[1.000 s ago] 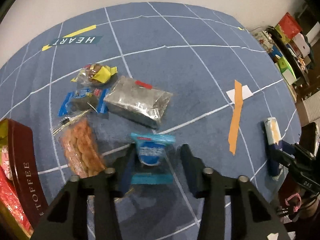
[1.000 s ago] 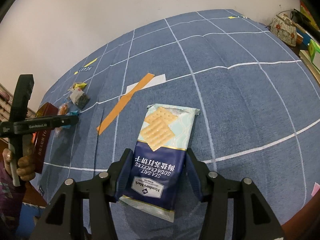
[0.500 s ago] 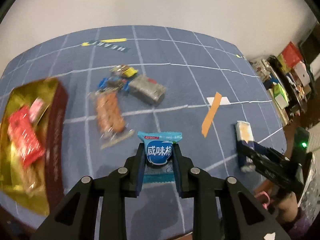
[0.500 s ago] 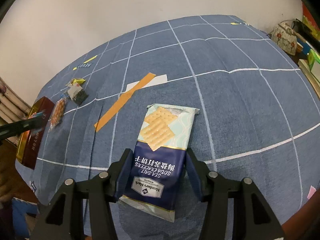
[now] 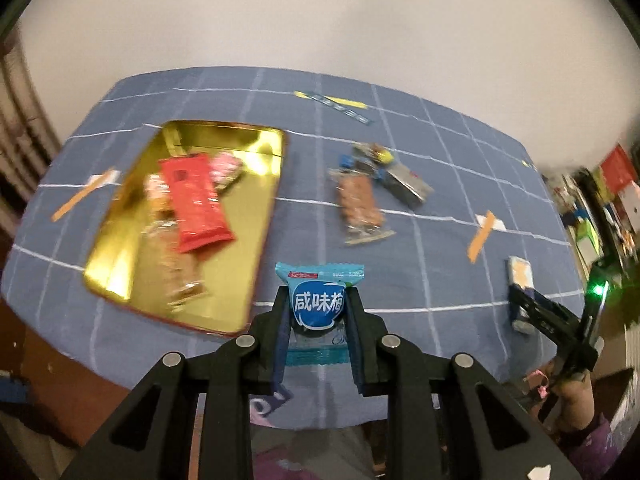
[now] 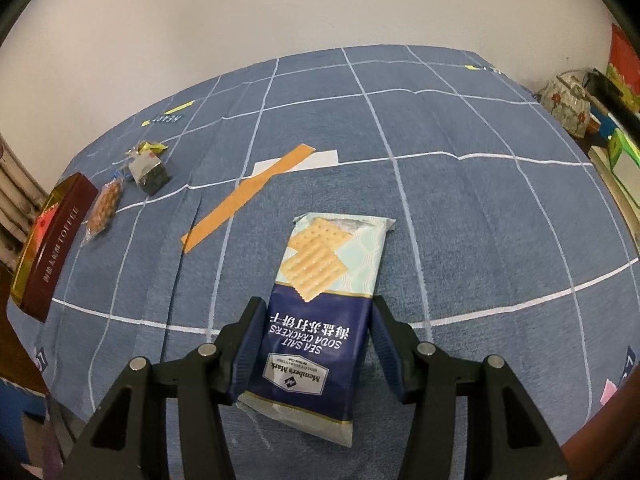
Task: Organize snacks
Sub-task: 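Carry the blue salty-snack packet into the tin and open the left gripper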
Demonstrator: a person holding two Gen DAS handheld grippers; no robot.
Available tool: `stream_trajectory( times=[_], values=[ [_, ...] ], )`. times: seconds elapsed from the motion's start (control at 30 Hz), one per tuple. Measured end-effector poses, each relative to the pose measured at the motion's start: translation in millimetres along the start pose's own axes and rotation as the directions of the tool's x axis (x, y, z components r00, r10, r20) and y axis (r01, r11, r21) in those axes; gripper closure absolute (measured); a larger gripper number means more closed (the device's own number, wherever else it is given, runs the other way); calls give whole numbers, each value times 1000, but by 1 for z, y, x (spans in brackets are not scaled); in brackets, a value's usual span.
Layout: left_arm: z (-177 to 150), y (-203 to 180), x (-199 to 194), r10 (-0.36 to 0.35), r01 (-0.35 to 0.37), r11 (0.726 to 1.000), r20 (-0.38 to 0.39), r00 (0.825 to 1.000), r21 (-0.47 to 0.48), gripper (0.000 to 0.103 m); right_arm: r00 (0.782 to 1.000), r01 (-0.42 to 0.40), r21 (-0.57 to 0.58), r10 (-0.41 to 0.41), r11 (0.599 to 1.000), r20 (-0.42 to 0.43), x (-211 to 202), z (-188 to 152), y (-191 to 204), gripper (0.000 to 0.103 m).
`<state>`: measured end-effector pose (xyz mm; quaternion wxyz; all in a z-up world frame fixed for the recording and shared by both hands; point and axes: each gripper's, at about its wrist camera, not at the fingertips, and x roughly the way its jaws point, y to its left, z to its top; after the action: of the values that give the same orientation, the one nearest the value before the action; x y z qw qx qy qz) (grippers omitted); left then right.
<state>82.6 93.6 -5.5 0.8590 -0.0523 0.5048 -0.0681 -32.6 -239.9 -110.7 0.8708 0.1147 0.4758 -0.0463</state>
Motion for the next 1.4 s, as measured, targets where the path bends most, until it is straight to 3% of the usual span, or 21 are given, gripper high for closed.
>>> stream_trajectory(
  times=[0.53, 1.4],
  values=[
    [9, 54, -2, 191, -184, 980, 78, 979, -80, 80, 1000, 18, -30, -18, 999, 19, -1, -4, 3, 49],
    [37, 61, 47, 256, -256, 966, 19, 966, -28, 80, 999, 27, -36, -26, 999, 27, -1, -5, 5, 49]
  ],
)
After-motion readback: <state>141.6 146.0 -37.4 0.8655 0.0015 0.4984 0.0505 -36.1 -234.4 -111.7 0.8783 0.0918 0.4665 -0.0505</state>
